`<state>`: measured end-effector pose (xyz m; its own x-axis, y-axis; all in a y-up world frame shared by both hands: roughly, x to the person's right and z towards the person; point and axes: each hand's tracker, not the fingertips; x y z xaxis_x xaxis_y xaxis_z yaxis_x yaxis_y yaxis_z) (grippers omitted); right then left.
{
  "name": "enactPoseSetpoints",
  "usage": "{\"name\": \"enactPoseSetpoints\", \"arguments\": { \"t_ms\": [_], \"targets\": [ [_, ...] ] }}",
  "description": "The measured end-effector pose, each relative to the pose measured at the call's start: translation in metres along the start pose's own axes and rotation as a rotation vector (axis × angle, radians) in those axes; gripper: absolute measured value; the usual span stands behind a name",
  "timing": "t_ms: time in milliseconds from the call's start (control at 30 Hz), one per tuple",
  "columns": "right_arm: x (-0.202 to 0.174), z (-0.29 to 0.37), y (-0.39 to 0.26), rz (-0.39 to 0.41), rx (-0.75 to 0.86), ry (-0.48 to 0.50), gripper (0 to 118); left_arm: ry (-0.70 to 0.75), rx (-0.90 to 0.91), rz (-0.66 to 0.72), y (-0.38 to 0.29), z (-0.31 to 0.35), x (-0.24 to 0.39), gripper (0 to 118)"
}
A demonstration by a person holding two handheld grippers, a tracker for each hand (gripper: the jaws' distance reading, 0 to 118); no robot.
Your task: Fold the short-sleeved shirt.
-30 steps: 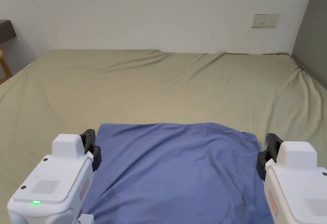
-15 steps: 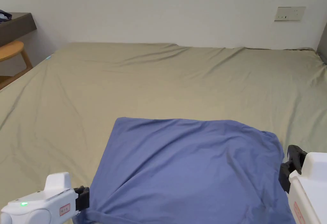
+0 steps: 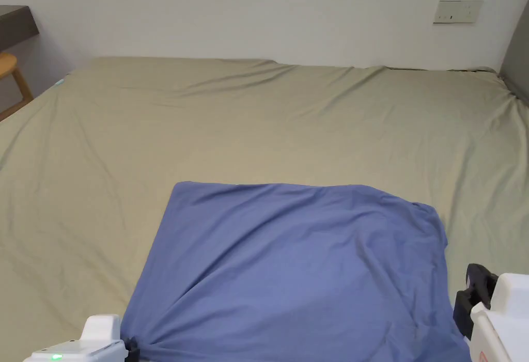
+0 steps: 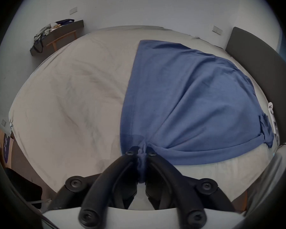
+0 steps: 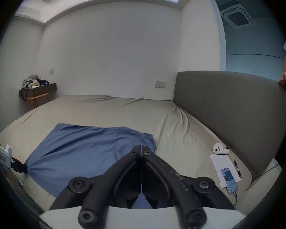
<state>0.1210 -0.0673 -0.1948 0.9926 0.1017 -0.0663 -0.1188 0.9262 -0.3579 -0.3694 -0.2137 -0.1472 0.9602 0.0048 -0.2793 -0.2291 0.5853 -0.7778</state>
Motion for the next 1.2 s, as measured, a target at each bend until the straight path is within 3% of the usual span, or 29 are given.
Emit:
{"name": "enactPoseSetpoints", "arguments": {
  "t_ms": [67,100,133,267,333,433,467,533,600,633,800,933,1200],
  "targets": [
    [0.008,-0.001,-0.014,-0.029,-0.063,-0.007,8,-0.004,0.005,-0.013,0.000,0.005,0.002,5],
    [0.013,-0.002,-0.024,-0.045,-0.115,-0.010,17,-0.009,0.009,-0.009,0.000,0.007,0.000,4],
    [0.017,-0.005,-0.034,-0.058,-0.161,-0.006,30,-0.016,0.012,-0.003,0.001,0.008,-0.001,4],
    [0.029,-0.024,-0.083,-0.100,-0.401,0.015,105,-0.031,0.026,0.028,0.005,0.017,-0.007,4],
    [0.030,-0.032,-0.106,-0.095,-0.450,0.032,112,-0.033,0.033,0.033,0.005,0.014,-0.011,4],
    [0.025,-0.046,-0.130,-0.064,-0.526,0.022,107,-0.029,0.043,0.031,0.005,0.019,-0.007,4],
    [0.024,-0.050,-0.134,-0.067,-0.535,0.035,98,-0.027,0.045,0.028,0.005,0.020,-0.006,4],
    [0.021,-0.054,-0.139,-0.089,-0.560,0.063,73,-0.025,0.048,0.027,0.005,0.022,-0.006,4],
    [0.020,-0.057,-0.142,-0.109,-0.589,0.082,25,-0.022,0.059,0.033,0.006,0.023,-0.008,4],
    [0.020,-0.057,-0.143,-0.124,-0.594,0.103,14,-0.025,0.065,0.041,0.007,0.025,-0.009,4],
    [0.029,-0.043,-0.113,-0.148,-0.489,0.112,9,-0.052,0.102,0.089,0.022,0.042,-0.011,4],
    [0.032,-0.049,-0.069,-0.119,-0.385,0.116,9,-0.057,0.181,0.133,0.050,0.049,-0.014,4],
    [0.024,-0.126,-0.002,-0.079,-0.309,0.112,9,-0.040,0.248,0.140,0.134,0.028,0.004,4]
  ]
}}
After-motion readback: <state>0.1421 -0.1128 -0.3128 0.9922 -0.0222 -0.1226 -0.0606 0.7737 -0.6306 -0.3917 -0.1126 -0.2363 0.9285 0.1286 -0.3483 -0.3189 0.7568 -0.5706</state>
